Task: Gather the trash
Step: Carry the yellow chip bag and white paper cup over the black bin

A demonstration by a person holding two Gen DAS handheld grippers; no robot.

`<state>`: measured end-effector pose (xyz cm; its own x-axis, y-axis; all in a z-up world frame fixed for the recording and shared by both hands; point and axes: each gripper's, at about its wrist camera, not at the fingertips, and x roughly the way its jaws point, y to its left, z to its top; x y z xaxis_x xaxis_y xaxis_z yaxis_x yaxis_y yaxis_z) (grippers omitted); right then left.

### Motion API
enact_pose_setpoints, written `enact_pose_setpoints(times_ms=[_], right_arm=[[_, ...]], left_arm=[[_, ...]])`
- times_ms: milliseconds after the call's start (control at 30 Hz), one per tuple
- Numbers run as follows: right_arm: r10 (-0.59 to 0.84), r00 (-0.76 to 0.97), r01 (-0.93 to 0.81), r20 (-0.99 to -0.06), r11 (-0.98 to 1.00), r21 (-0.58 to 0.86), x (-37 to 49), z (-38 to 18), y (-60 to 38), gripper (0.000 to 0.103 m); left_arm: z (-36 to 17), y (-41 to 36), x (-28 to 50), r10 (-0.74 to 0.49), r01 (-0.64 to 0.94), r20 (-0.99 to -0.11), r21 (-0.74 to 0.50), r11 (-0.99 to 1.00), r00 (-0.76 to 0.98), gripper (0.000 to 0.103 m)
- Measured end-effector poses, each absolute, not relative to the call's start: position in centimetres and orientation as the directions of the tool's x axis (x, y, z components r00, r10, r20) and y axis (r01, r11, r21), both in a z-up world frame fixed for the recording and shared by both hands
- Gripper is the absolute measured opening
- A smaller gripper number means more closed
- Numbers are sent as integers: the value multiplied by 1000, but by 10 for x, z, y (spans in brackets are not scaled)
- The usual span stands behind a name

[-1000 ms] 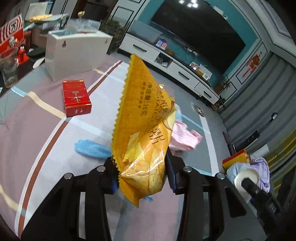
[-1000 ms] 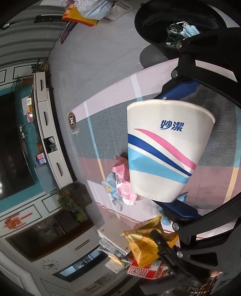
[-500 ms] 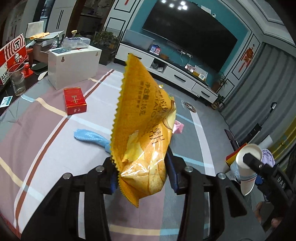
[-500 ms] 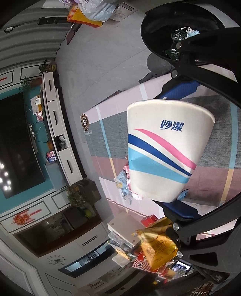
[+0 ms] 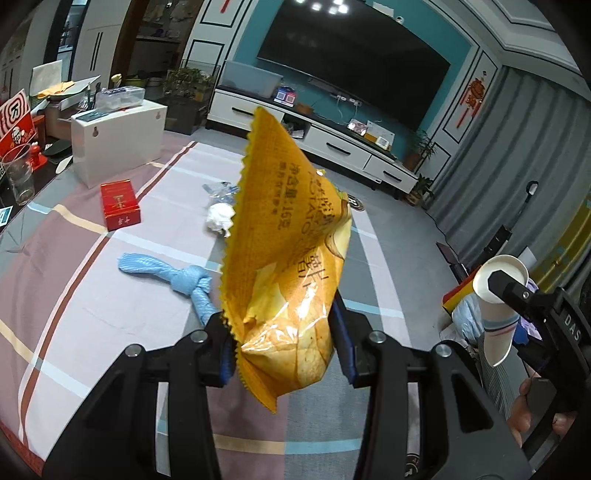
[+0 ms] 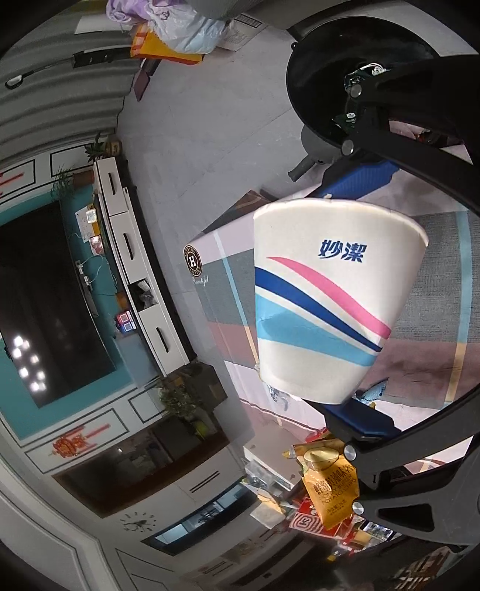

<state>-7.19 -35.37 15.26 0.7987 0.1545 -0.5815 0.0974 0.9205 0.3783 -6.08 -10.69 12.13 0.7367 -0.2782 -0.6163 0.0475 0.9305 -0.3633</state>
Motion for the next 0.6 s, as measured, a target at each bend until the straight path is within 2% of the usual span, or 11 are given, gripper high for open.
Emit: enact_pose_setpoints(times_ms=[600], right_arm=[[175,775,119,-608,904,411,-64,143,-367,91]], left_arm=[[132,-113,-73,-294,60,-630,-366,929,719,44]])
